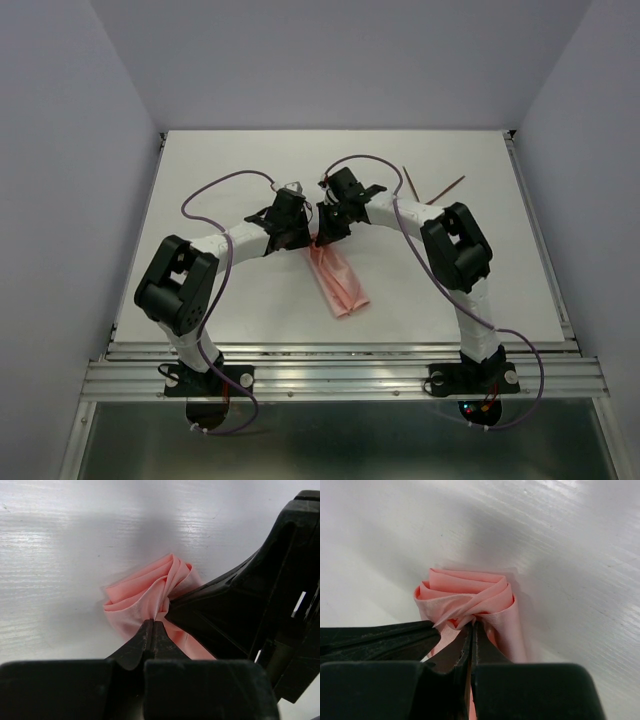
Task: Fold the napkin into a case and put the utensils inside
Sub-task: Grasp the top corner of the smaller rectangle folded napkin from the folded napkin.
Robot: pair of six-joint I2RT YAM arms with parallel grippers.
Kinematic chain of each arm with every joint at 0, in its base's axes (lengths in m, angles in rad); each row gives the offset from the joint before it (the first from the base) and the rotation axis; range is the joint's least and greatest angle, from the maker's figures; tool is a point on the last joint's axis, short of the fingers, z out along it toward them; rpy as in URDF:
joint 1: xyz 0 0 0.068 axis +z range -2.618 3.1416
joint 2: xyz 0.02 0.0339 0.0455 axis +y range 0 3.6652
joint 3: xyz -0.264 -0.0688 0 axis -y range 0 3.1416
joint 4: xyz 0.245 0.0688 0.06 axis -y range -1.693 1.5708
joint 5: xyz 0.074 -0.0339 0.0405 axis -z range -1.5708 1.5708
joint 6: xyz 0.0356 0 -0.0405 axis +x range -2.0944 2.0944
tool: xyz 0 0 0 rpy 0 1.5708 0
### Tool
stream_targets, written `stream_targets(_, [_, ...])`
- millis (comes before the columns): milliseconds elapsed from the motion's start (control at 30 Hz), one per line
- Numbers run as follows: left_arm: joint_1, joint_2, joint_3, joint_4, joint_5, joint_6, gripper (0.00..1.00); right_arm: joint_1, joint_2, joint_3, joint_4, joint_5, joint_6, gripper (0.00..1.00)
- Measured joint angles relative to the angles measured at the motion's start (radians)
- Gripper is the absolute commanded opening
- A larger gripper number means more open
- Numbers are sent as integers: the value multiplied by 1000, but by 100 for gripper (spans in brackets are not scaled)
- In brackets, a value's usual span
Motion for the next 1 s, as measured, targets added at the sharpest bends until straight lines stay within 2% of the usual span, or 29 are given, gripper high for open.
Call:
stream_targets(700, [6,7,0,35,36,0,0,46,11,56,-76,39,-43,1])
stream_targets(1000, [10,13,-9,45,39,0,0,45,11,37,-18,31,-7,1])
